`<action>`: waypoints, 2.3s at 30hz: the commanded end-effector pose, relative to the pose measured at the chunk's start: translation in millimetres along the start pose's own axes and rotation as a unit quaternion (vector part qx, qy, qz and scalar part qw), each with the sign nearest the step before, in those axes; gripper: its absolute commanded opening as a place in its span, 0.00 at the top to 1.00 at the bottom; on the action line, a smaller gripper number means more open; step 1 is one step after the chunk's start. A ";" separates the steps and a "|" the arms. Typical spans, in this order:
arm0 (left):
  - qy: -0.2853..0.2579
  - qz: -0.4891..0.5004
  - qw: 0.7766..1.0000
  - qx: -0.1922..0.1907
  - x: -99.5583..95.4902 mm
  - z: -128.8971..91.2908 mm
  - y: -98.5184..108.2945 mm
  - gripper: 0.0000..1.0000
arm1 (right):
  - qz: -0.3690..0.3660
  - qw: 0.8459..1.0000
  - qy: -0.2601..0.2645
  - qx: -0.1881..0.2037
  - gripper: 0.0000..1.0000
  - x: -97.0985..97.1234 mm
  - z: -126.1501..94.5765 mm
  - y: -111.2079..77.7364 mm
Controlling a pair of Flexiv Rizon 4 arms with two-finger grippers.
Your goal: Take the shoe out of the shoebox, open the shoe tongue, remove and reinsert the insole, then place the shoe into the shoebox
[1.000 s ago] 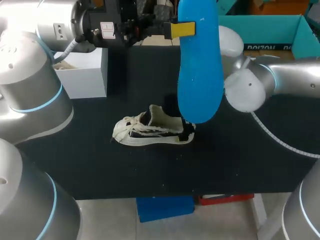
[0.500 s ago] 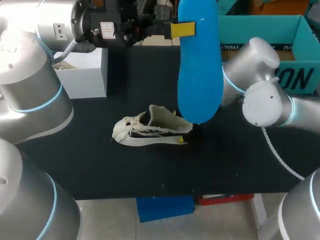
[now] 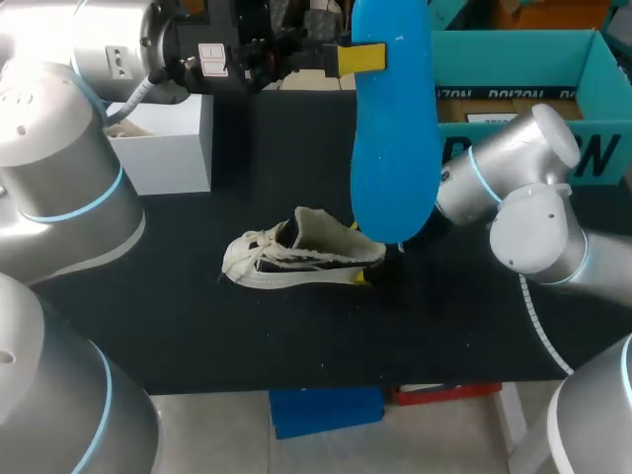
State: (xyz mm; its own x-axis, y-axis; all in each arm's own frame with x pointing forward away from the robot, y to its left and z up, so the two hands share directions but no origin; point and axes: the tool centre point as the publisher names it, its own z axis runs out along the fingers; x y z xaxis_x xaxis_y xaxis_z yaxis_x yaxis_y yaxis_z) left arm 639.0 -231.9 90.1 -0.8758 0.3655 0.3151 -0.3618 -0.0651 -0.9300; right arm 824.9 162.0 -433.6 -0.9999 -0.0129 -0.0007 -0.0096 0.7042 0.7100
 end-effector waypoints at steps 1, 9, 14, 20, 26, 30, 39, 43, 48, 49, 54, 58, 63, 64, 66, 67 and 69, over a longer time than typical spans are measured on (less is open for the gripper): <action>-0.002 0.000 1.000 0.000 0.1 1.4 1.0 1.00 | 0.004 1.000 -0.004 -0.018 0.00 4.0 1.2 -4.5; -0.002 0.000 1.000 0.000 0.1 1.4 1.0 1.00 | 0.011 0.999 -0.002 -0.043 0.00 3.3 6.4 -9.3; -0.002 0.000 1.000 0.000 0.1 1.4 1.0 1.00 | 0.021 0.998 -0.010 -0.066 0.00 2.9 9.7 -13.1; -0.002 0.000 1.000 0.000 0.1 1.4 1.0 1.00 | 0.027 0.997 -0.009 -0.073 0.00 4.6 13.2 -17.6; -0.002 0.000 1.000 0.000 0.1 1.4 1.0 1.00 | 0.030 0.998 -0.005 -0.064 0.00 7.3 8.1 -21.3; -0.002 0.000 1.000 0.000 0.1 1.4 1.0 1.00 | 0.035 0.999 0.015 -0.032 0.00 10.7 -4.2 -22.2; -0.002 0.000 1.000 0.000 0.1 1.4 1.0 1.00 | 0.073 0.990 0.041 0.115 0.00 14.7 -35.7 -27.4; -0.002 0.000 1.000 0.000 0.1 1.4 1.0 1.00 | 0.093 0.978 0.023 0.186 0.00 12.5 -46.4 -26.4; -0.002 0.000 1.000 0.000 0.1 1.4 1.0 1.00 | 0.098 0.961 0.008 0.257 0.00 6.8 -56.3 -18.1; -0.002 0.000 1.000 0.000 0.1 1.4 1.0 1.00 | 0.098 0.956 0.008 0.276 0.00 5.3 -58.3 -16.2; -0.002 0.000 1.000 0.000 0.1 1.4 1.0 1.00 | 0.087 0.935 0.011 0.343 0.00 -3.6 -65.3 -5.1; -0.002 0.000 1.000 0.000 0.1 1.4 1.0 1.00 | 0.073 0.919 0.019 0.387 0.00 -11.3 -69.5 7.1; -0.002 0.000 1.000 0.000 0.1 1.4 1.0 1.00 | 0.054 0.902 0.023 0.428 0.00 -24.9 -71.6 23.5; -0.002 0.000 1.000 0.000 0.1 1.4 1.0 1.00 | 0.052 0.899 0.023 0.434 0.00 -27.6 -71.1 26.8; -0.002 0.000 1.000 0.000 0.1 1.4 1.0 1.00 | 0.048 0.896 0.021 0.441 0.00 -33.0 -69.6 31.9; -0.002 0.000 1.000 0.000 0.1 1.4 1.0 1.00 | 0.046 0.895 0.020 0.443 0.00 -35.5 -68.4 33.9; -0.002 0.000 1.000 0.000 0.1 1.4 1.0 1.00 | 0.042 0.892 0.016 0.451 0.00 -39.8 -65.7 37.6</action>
State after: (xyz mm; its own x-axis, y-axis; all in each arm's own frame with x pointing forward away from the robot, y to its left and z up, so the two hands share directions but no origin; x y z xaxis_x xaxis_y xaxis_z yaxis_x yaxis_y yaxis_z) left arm 639.0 -231.9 90.2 -0.8758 0.3656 0.3151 -0.3618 -0.0651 -0.9300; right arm 858.6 133.2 -359.0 -0.9970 0.0567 0.0530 0.0666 0.9753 0.2107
